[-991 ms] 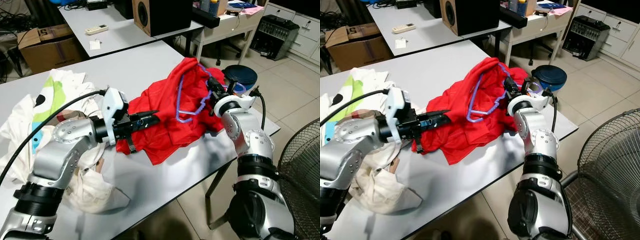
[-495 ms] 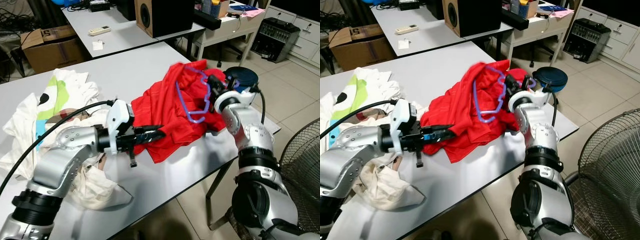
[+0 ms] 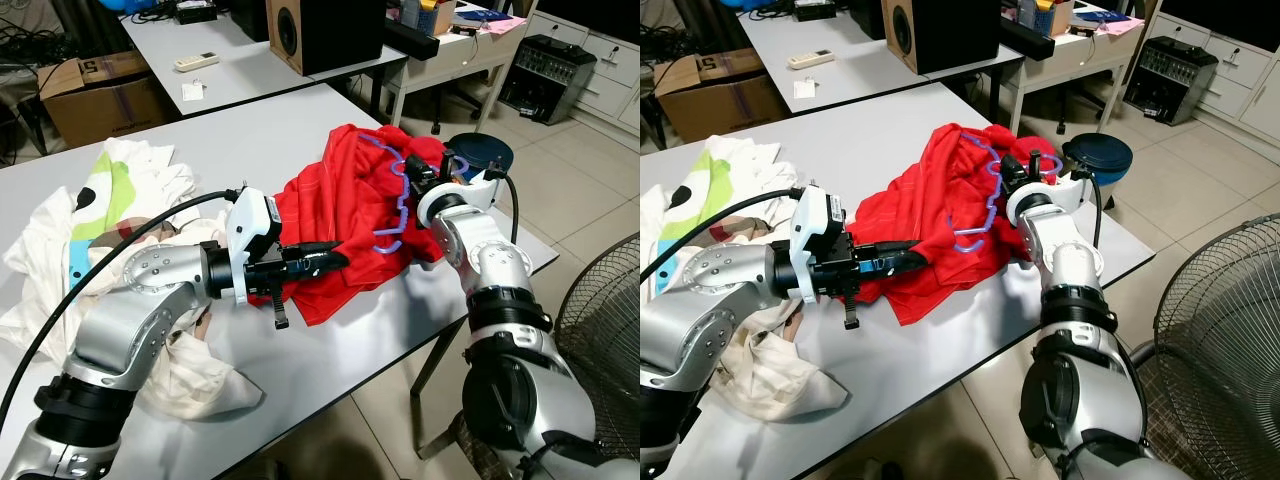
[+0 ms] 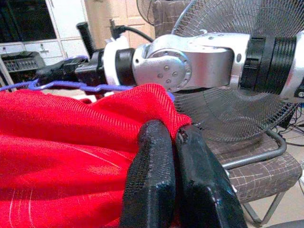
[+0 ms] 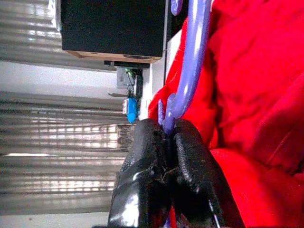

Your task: Hang hanger

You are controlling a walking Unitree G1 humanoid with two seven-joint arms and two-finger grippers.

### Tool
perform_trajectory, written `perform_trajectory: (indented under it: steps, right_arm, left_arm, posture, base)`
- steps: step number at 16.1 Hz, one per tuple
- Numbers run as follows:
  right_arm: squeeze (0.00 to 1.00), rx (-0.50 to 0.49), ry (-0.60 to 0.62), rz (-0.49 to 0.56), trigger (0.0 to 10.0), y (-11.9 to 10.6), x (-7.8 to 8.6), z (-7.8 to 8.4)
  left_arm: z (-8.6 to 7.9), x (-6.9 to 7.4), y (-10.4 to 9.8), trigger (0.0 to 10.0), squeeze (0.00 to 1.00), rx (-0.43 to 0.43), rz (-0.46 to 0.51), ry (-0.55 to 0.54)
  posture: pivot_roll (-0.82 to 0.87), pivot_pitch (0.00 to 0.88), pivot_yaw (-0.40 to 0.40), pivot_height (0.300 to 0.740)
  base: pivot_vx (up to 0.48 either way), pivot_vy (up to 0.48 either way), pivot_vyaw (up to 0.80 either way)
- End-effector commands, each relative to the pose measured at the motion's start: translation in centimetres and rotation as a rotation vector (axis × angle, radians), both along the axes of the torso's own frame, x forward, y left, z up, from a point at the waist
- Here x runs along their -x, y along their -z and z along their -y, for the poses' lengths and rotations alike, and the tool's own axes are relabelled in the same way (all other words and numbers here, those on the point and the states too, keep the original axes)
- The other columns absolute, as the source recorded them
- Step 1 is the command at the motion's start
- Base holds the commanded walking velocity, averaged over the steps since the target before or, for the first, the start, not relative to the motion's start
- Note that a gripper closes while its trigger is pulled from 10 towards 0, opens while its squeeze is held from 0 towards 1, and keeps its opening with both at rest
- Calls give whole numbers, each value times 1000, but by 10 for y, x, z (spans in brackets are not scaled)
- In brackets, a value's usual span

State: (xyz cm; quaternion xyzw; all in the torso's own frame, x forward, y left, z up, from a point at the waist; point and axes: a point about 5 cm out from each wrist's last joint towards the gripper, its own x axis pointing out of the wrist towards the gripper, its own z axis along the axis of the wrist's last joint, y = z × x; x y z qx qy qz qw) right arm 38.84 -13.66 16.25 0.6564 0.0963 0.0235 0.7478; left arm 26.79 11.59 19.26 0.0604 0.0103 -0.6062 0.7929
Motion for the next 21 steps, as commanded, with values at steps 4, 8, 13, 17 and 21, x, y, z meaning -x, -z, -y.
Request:
perform_trajectory:
  steps: [4,8,13,17,21]
  right_arm:
    - [0,-26,194,32,10000,-15,-8,28]
    - [0,-61,238,34,10000,-20,-13,29]
    - [0,33,211,18,10000,-14,-14,12]
    - [0,85,157,62,10000,-10,-9,7]
    - [0,102,117,143,10000,-7,6,23]
  left_arm:
    - [28,29,-3,0,0,23,-2,245]
    - [44,26,6,0,0,12,2,231]
    - [59,21,-8,0,0,94,41,224]
    - [25,11,1,0,0,27,5,135]
    - [-9,9,5,0,0,-24,-37,66]
  posture:
    - [18,0,7,740]
    - [20,0,4,740]
    - [16,0,6,740]
    - [12,0,5,740]
    - [9,0,1,740]
  base:
    - [0,0,0]
    - [0,0,0]
    - [0,0,0]
    - [0,0,0]
    - [0,0,0]
